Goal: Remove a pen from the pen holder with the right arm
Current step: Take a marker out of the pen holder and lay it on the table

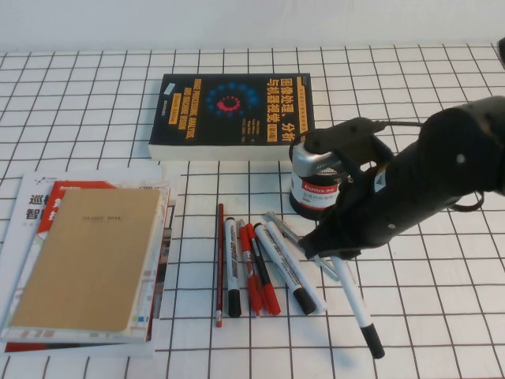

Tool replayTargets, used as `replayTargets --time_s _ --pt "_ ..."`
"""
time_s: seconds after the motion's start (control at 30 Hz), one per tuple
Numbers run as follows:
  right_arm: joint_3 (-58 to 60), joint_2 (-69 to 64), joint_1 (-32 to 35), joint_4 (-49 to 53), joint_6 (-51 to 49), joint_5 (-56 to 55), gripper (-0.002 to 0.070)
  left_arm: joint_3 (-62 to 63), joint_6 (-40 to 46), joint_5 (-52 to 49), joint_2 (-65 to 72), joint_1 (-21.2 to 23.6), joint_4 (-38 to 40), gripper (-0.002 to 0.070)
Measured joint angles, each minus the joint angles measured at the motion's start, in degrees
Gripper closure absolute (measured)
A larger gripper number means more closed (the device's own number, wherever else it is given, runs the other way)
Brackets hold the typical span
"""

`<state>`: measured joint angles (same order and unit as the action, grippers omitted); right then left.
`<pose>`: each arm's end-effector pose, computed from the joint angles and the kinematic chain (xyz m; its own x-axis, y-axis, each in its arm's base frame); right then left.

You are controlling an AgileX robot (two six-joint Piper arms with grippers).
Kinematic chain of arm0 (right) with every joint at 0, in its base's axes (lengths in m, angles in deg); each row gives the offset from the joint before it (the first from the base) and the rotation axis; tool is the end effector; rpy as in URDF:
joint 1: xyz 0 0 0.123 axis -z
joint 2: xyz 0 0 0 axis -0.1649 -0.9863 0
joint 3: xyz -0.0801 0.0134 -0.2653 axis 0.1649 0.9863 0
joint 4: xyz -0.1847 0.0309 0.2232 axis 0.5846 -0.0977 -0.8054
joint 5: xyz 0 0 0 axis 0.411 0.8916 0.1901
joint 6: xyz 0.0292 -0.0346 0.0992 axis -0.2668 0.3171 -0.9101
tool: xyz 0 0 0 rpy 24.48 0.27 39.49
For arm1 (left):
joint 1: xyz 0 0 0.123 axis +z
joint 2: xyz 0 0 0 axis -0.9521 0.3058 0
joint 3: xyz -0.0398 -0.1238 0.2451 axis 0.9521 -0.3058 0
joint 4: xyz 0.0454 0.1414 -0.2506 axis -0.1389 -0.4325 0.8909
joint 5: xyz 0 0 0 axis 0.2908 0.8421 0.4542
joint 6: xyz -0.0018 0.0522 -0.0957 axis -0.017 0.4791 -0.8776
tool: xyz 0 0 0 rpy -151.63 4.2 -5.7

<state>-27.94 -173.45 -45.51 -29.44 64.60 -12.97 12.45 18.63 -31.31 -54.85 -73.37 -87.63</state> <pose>0.2997 0.2354 0.2219 -0.7724 -0.4502 -0.4480 -0.5634 0.8113 0.1560 0.1171 -0.0032 0.1650 -0.2964 0.1377 -0.9451 0.0680 0.9901 0.1229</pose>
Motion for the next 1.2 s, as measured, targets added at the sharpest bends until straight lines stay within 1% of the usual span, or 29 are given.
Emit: replayTargets --time_s 0.33,0.63,0.97,1.2 --pt "-0.8 -6.0 0.0 0.1 2.9 -7.4 0.054 0.0 0.0 0.0 0.0 0.0 0.0 0.0679" --pt "-8.4 -11.5 0.0 0.2 6.1 -7.7 0.054 0.0 0.0 0.0 0.0 0.0 0.0 0.0679" --pt "-17.3 -20.5 0.0 1.4 6.5 -6.9 0.054 0.0 0.0 0.0 0.0 0.0 0.0 0.0679" --pt "-20.4 -23.4 0.0 1.6 6.5 -7.3 0.0542 0.0 0.0 0.0 0.0 0.0 0.0 0.0679"
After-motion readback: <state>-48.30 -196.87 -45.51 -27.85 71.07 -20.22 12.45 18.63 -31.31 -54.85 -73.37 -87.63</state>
